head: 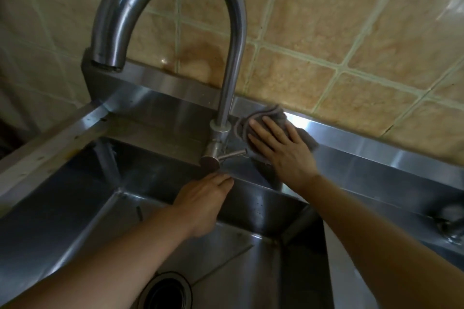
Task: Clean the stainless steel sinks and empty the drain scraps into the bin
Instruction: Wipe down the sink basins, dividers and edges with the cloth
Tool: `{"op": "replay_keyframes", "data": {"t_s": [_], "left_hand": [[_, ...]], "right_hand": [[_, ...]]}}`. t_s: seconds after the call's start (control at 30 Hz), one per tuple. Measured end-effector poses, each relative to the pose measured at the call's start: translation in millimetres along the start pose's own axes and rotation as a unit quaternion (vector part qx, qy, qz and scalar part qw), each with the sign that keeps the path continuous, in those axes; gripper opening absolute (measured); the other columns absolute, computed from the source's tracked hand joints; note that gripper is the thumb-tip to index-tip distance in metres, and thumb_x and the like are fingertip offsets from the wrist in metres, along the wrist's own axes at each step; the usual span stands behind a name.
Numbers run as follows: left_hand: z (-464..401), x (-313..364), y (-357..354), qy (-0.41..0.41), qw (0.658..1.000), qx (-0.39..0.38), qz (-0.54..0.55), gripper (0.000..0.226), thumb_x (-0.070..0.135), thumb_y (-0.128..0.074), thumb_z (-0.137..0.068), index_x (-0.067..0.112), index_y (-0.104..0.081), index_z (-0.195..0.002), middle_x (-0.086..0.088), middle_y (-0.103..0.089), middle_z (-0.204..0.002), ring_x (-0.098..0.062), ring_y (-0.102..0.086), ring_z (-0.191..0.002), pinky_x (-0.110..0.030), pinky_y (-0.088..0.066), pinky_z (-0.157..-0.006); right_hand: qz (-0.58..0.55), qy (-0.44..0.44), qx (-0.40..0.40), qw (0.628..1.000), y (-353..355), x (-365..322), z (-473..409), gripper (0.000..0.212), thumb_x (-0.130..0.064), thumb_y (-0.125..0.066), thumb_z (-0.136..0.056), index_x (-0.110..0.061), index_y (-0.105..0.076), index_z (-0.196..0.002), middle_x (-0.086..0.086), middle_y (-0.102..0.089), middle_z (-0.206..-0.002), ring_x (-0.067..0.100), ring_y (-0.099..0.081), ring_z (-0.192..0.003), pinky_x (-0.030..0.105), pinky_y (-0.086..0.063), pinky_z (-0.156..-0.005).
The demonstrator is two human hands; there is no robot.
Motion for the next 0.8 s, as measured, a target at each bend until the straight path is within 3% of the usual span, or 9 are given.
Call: {"op": "replay_keyframes", "data": {"t_s": [0.13,0.23,0.33,0.43,0.5,0.57,0.63,0.73,0.8], "left_hand": [[4.7,-1.1,5.1,-0.007,1.000,-0.001,-0.015,0.073,0.013,-0.059,-0.089,0.018,-0.021,-0.151,0.002,-0.019,-0.156,-0.014,-0.023,-0.141,-0.032,-0.029,-0.113],[2.5,-2.8,7.0,0.001,1.000,0.012,-0.009,0.068,0.011,-0.060,-0.087,0.018,-0.029,-0.147,0.001,-0.030,-0.151,-0.016,-0.033,-0.136,-0.035,-0.034,-0.110],[-1.1,1.8,4.7,0.011,1.000,0.014,0.002,0.067,0.012,-0.063,-0.085,0.019,-0.033,-0.145,0.001,-0.033,-0.148,-0.017,-0.037,-0.133,-0.036,-0.037,-0.108],[-3.3,7.9,2.6,0.004,1.000,0.009,0.001,0.067,0.011,-0.063,-0.085,0.019,-0.033,-0.145,0.001,-0.033,-0.148,-0.017,-0.038,-0.132,-0.036,-0.037,-0.107],[-4.1,9.2,2.8,0.001,1.000,0.010,0.000,0.065,0.010,-0.062,-0.084,0.020,-0.036,-0.143,0.001,-0.035,-0.147,-0.018,-0.040,-0.131,-0.037,-0.039,-0.106],[-5.1,7.7,3.8,0.000,1.000,0.016,0.003,0.062,0.009,-0.062,-0.083,0.021,-0.039,-0.140,0.002,-0.038,-0.144,-0.017,-0.040,-0.130,-0.037,-0.039,-0.106],[-6.8,7.3,3.8,-0.002,1.000,0.017,0.009,0.060,0.008,-0.061,-0.083,0.021,-0.040,-0.138,0.003,-0.039,-0.142,-0.015,-0.040,-0.130,-0.036,-0.039,-0.106],[-11.5,9.9,4.2,-0.008,1.000,0.011,0.014,0.057,0.006,-0.061,-0.082,0.020,-0.043,-0.134,0.004,-0.041,-0.138,-0.014,-0.041,-0.127,-0.035,-0.041,-0.103],[-14.8,12.2,4.3,-0.010,1.000,0.014,0.011,0.056,0.006,-0.061,-0.082,0.020,-0.044,-0.133,0.004,-0.041,-0.137,-0.014,-0.041,-0.126,-0.034,-0.041,-0.102]], "right_hand": [[0.021,0.035,-0.039,0.998,9.4,-20.7,-20.2,0.060,-0.028,-0.034,-0.087,-0.023,-0.032,-0.147,0.000,-0.020,-0.158,0.025,-0.018,-0.145,0.046,0.013,-0.113],[0.036,0.086,-0.109,0.990,6.0,-27.2,-26.3,0.054,-0.034,-0.041,-0.094,-0.032,-0.029,-0.146,-0.004,-0.011,-0.159,0.023,-0.010,-0.147,0.046,0.020,-0.109],[0.069,0.133,-0.162,0.975,1.1,-37.3,-24.8,0.044,-0.035,-0.045,-0.089,-0.036,-0.055,-0.131,-0.012,-0.044,-0.145,0.016,-0.037,-0.138,0.048,-0.002,-0.116],[0.028,0.148,-0.105,0.983,4.7,-32.2,-20.5,0.044,-0.028,-0.038,-0.088,-0.029,-0.063,-0.124,-0.013,-0.056,-0.134,0.014,-0.051,-0.128,0.042,-0.022,-0.115],[0.033,0.147,-0.066,0.986,-1.4,-18.1,-3.1,0.038,-0.025,-0.051,-0.082,-0.024,-0.067,-0.117,-0.009,-0.059,-0.131,0.016,-0.057,-0.121,0.043,-0.027,-0.112],[0.070,0.145,-0.142,0.977,-15.2,1.3,33.7,0.057,-0.025,-0.068,-0.075,-0.026,-0.057,-0.131,-0.008,-0.038,-0.148,0.018,-0.043,-0.134,0.045,-0.015,-0.116],[0.056,0.101,-0.208,0.971,-21.9,23.8,75.4,0.074,-0.026,-0.069,-0.077,-0.027,-0.037,-0.143,-0.006,-0.008,-0.154,0.021,-0.025,-0.144,0.049,-0.002,-0.118],[0.055,0.075,-0.267,0.959,-23.6,38.5,111.1,0.078,-0.025,-0.054,-0.090,-0.025,0.001,-0.145,-0.001,0.028,-0.148,0.024,0.010,-0.144,0.049,0.016,-0.115],[0.044,0.070,-0.272,0.959,-16.2,33.6,103.1,0.073,-0.025,-0.043,-0.096,-0.026,0.009,-0.147,-0.002,0.034,-0.147,0.023,0.019,-0.142,0.049,0.022,-0.110]]}}
Point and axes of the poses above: each hand's wrist, its own z-axis away from the middle knuckle, its own y-axis out of the back of the hand, x = y × z, the point moved 2 cm from there along -z, towards the middle knuckle
